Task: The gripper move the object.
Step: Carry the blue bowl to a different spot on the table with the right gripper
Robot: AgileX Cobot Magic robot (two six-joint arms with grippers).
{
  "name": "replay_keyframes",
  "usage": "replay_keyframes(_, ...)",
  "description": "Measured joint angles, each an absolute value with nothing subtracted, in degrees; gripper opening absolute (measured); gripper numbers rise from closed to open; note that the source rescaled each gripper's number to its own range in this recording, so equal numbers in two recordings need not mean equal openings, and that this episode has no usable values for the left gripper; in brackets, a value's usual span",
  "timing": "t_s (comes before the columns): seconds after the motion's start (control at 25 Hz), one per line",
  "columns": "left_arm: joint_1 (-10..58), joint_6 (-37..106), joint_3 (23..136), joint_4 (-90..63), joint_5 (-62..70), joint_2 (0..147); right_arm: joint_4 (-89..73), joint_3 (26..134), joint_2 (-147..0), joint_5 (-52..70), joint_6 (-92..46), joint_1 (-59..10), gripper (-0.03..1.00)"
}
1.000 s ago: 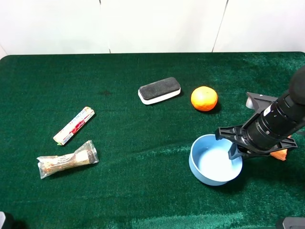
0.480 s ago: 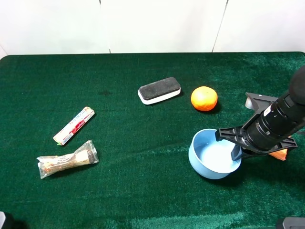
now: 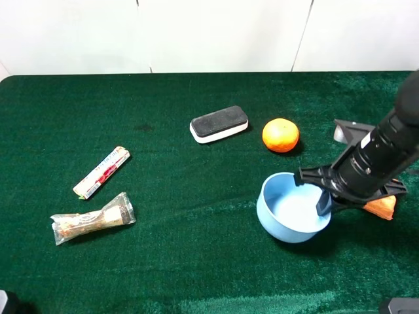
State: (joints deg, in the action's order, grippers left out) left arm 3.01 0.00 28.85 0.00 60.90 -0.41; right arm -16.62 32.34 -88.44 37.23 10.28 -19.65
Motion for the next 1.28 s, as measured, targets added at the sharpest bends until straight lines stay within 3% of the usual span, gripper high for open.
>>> replay_keyframes(0.52,3.01,0.0,28.85,0.0,60.9,-0.41,-11.77,50.86,-90.13,50.76,10.11,-27.7,0.0)
replay_keyframes(1.0,3.01,0.0,28.85,0.0,60.9,-0.41,-7.34,84.9,-109.34,66.81,4.24,-33.02,0.0)
replay_keyframes(1.28,3.01,0.0,28.85,0.0,60.9,-0.41,-7.26,105.43,-122.46,69.45,1.44,-33.16,0.0)
